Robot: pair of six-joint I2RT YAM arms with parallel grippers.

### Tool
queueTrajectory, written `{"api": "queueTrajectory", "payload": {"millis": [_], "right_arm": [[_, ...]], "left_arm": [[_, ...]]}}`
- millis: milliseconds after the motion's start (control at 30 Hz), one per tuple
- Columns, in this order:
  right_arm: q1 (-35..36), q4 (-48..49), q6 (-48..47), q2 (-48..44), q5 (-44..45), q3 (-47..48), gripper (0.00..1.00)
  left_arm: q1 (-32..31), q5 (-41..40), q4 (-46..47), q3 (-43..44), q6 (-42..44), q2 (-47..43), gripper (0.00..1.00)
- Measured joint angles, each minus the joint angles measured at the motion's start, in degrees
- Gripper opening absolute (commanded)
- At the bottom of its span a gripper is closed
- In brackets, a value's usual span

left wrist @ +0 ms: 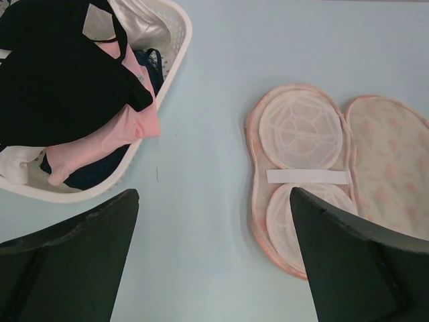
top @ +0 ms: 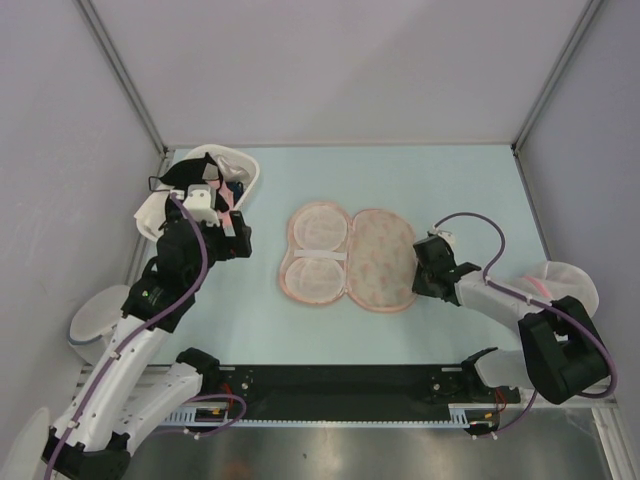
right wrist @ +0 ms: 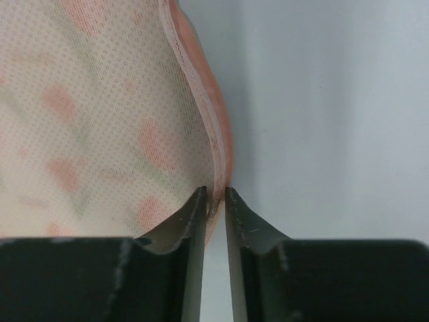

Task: Unzip the laundry bag and remove the bra

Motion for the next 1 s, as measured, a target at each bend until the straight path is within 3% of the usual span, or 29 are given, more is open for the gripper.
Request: {"api": "queueTrajectory", "payload": {"millis": [100, 733, 1000], "right_arm": [[-0.3, -0.3, 0.0, 0.2, 0.5, 0.1, 0.0], [-4.5, -12.9, -4.4, -12.0, 9.8, 10.2, 0.0], [-2.6, -12.4, -4.9, -14.3, 6.7, 12.9, 0.0]], "left_arm": [[0.0, 0.0, 0.0, 0.0, 0.0, -0.1, 1.0], [0.0, 0.4, 0.1, -0.7, 0.0, -0.7, 1.0], [0.0, 0.6, 0.1, -0.9, 0.0, -0.9, 1.0]]}}
